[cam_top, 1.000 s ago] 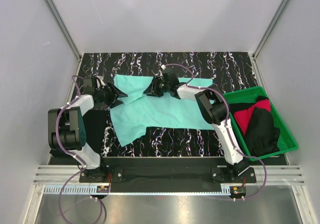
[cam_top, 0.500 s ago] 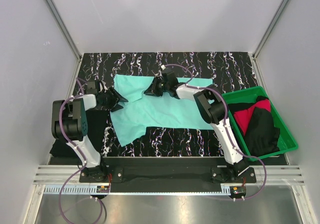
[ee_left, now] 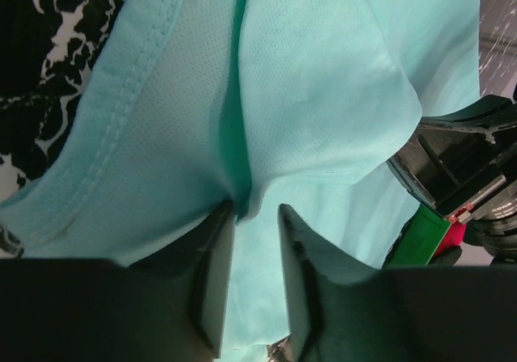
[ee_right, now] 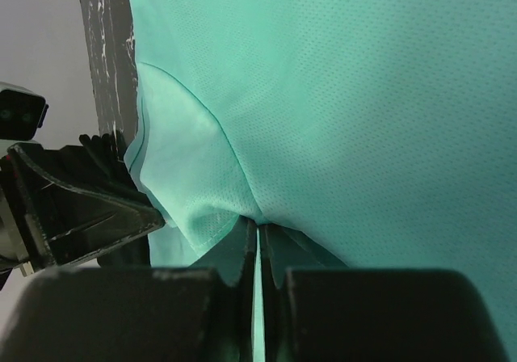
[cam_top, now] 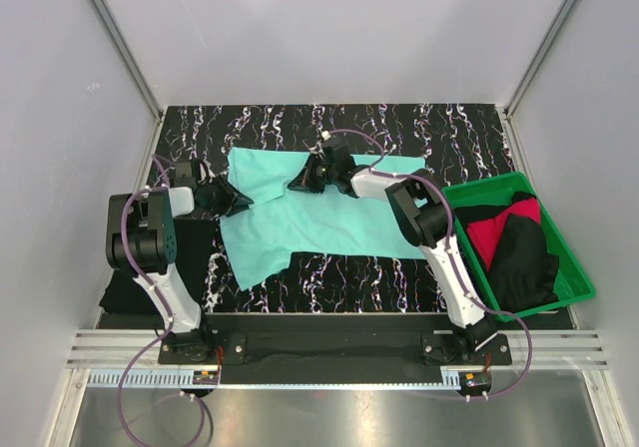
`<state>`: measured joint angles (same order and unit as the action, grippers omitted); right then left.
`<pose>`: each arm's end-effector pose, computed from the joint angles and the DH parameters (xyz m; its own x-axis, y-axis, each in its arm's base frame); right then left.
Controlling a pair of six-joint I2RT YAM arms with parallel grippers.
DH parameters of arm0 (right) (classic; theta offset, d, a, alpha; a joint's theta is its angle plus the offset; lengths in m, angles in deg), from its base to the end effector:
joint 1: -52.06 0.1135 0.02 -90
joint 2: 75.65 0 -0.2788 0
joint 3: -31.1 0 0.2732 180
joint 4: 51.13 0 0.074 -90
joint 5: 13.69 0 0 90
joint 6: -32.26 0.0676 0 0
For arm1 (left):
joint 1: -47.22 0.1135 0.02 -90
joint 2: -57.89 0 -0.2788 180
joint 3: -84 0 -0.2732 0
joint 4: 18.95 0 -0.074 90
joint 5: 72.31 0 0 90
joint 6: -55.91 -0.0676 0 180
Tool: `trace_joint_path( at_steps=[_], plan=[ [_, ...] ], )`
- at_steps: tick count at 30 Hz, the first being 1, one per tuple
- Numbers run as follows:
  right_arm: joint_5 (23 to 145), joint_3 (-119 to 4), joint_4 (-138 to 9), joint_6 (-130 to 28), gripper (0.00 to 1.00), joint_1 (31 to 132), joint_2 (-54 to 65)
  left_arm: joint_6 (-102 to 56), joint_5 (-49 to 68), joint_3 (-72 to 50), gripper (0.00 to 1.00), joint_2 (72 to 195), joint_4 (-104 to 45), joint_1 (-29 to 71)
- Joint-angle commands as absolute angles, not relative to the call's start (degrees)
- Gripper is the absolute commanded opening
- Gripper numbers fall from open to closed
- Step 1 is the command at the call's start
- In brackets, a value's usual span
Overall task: Fold and stack the t-shirts
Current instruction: Fold the tshirt
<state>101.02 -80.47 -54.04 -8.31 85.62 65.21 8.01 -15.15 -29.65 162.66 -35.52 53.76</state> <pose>0.4753 0.3492 0.0837 -0.8942 0.2349 -0.3811 -0.1810 0.5889 0.7877 0.3819 0.0069 0.1062 -0.7468 -0.6526 -0.1279 -0.3872 0.5831 -0.7142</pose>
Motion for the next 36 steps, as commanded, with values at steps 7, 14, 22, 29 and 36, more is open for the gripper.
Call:
trace_joint_path(
  at_steps=[7, 14, 22, 29, 36],
  plan=[
    [103.5, -80.8, -56.7, -8.8, 0.0, 85.7, 58.8, 9.7, -17.2, -25.8, 0.0, 160.8, -32.9, 54.2],
    [106.3, -81.9, -61.4, -7.8, 0.0, 84.9, 56.5, 10.1, -17.7, -27.2, 0.0, 157.5, -35.4, 54.5],
    [113.3, -83.9, -68.0, -4.0, 0.0, 83.5, 58.0, 9.9, -18.6, -26.5, 0.0, 155.4, -40.7, 55.6],
    [116.8, -85.8, -72.1, -2.2, 0.01, 82.2, 59.9, 9.6, -18.3, -25.7, 0.0, 154.8, -44.5, 55.8],
    [122.0, -89.9, -81.1, -2.6, 0.08, 81.4, 62.9, 7.7, -17.6, -24.1, 0.12, 155.0, -49.6, 56.2]
  ],
)
